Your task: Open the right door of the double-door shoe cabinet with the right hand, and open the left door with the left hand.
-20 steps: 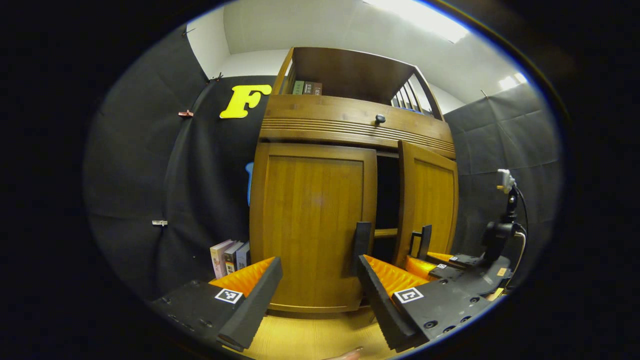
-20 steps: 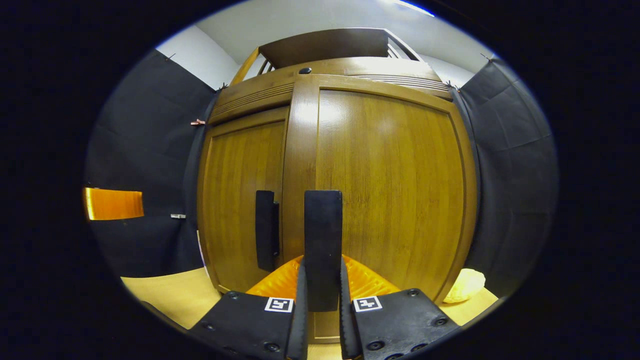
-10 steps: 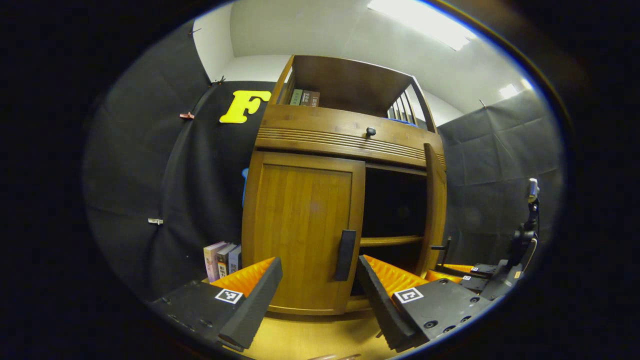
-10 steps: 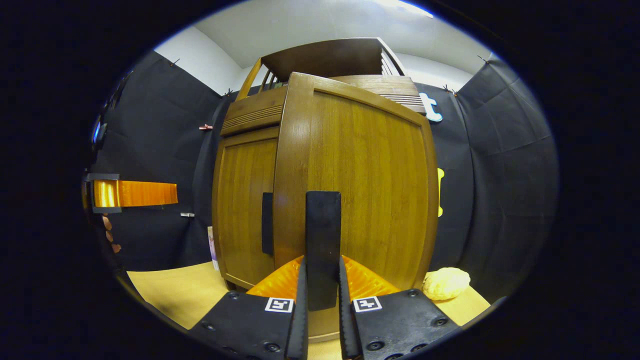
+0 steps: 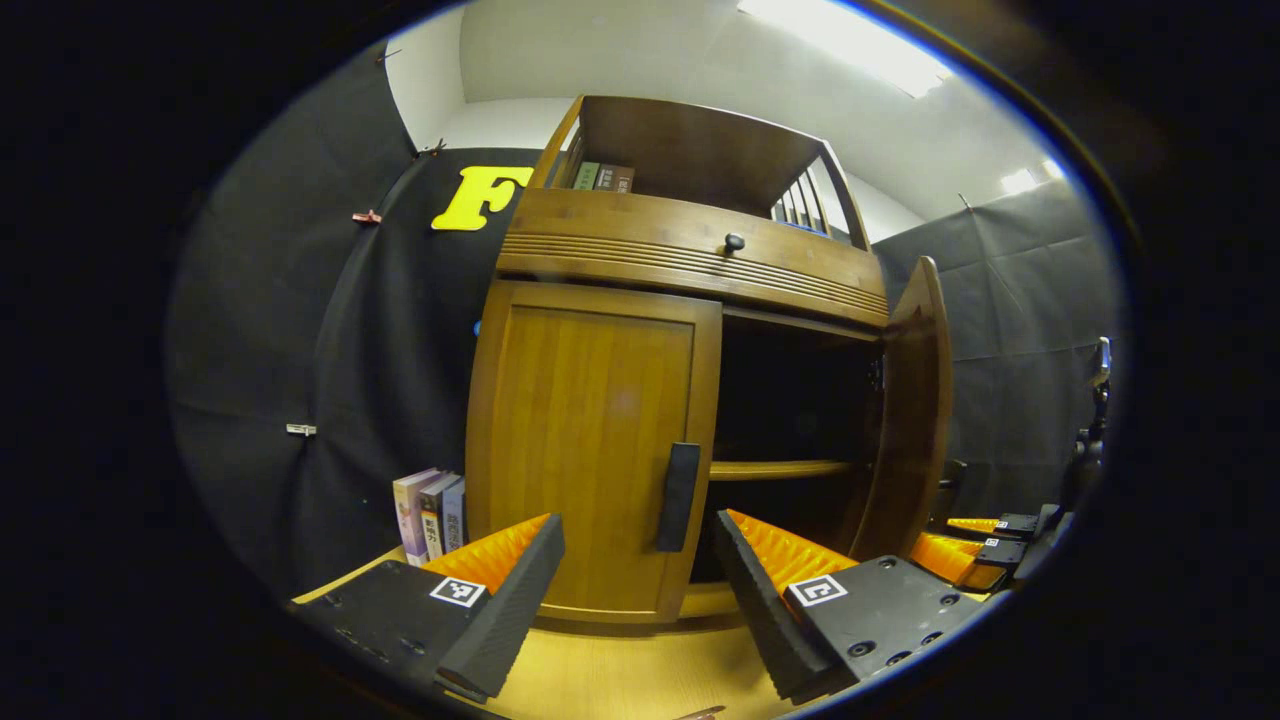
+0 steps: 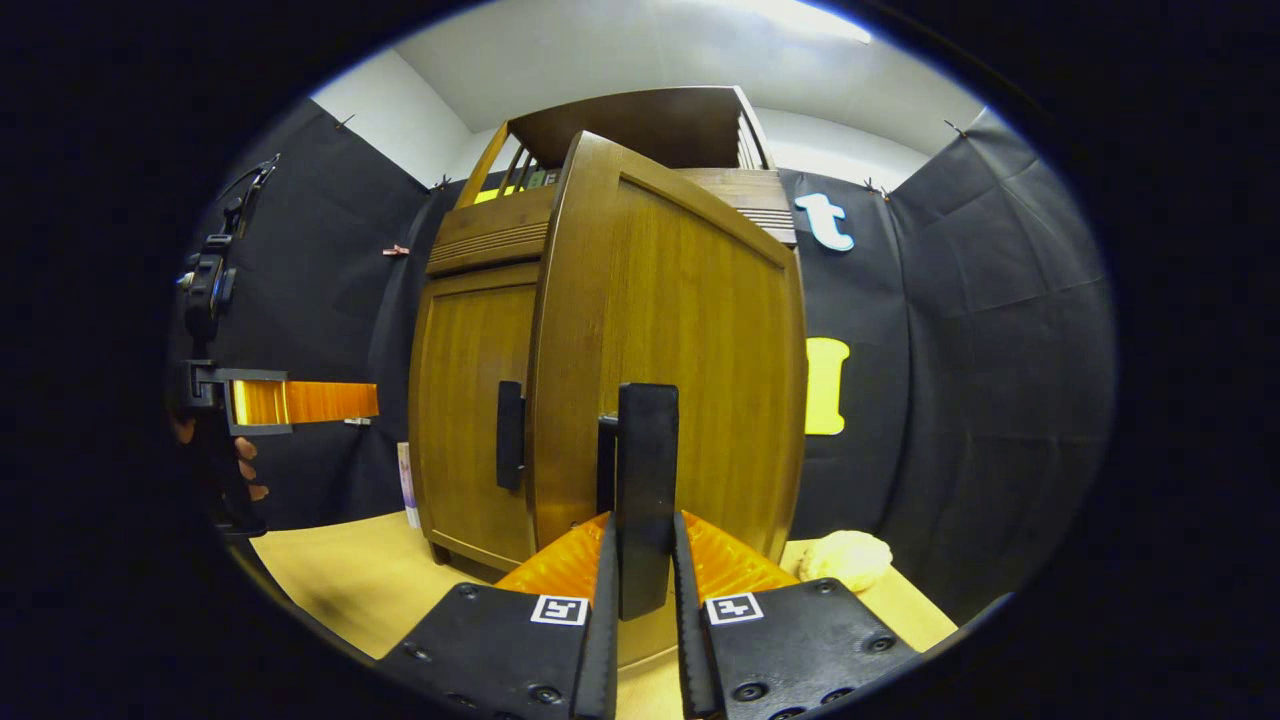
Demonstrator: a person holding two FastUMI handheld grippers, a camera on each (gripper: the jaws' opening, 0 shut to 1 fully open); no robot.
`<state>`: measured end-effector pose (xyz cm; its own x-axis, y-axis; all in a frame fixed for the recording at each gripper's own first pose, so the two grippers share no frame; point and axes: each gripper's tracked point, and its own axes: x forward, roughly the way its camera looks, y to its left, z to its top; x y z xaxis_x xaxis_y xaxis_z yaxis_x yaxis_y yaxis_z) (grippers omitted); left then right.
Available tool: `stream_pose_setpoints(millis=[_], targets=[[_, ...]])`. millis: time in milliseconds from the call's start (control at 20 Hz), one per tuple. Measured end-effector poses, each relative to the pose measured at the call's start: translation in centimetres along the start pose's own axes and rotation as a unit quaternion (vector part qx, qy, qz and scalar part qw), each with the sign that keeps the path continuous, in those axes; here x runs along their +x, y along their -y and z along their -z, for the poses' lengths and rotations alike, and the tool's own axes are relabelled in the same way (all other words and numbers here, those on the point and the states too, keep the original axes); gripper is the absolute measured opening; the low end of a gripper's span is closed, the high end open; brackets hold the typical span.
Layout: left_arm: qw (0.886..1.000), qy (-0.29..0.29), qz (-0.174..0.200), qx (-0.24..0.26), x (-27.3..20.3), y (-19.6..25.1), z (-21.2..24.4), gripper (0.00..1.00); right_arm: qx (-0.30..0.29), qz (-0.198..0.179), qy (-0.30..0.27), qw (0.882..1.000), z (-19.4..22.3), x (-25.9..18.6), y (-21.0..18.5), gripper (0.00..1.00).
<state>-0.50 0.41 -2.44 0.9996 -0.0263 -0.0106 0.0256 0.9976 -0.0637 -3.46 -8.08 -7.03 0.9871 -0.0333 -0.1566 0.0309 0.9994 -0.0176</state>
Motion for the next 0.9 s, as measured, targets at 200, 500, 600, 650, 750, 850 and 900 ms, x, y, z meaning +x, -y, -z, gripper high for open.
stream_pose_setpoints(millis=[200,500,600,650,750,850,900], targets=[[1.0,0.004,0.014,0.004,0.8,2.0,0.0,0.94,-0.006,0.009,-0.001,1.0,-0.1,-1.1,1.5,0.22],[1.0,0.005,0.016,0.014,2.2,3.9,0.3,0.94,-0.01,0.041,0.01,0.999,-1.0,-2.6,4.9,0.22],[0.999,0.016,0.002,0.032,3.2,4.0,0.0,0.94,-0.012,0.056,0.019,0.998,-1.6,-2.9,6.5,0.25],[0.999,0.024,-0.005,0.039,3.8,3.9,-0.3,0.96,-0.015,0.066,0.019,0.998,-1.5,-3.2,7.5,0.24],[0.998,0.038,-0.013,0.039,5.2,4.0,-0.4,0.94,-0.017,0.083,0.02,0.996,-1.6,-3.7,9.1,0.22],[0.998,0.049,-0.013,0.03,6.5,4.3,-0.4,0.92,-0.007,0.081,0.019,0.997,-1.6,-4.2,10.1,0.19],[0.998,0.054,-0.013,0.028,7.0,4.2,-0.3,0.92,-0.004,0.077,0.015,0.997,-1.6,-4.4,10.5,0.19]])
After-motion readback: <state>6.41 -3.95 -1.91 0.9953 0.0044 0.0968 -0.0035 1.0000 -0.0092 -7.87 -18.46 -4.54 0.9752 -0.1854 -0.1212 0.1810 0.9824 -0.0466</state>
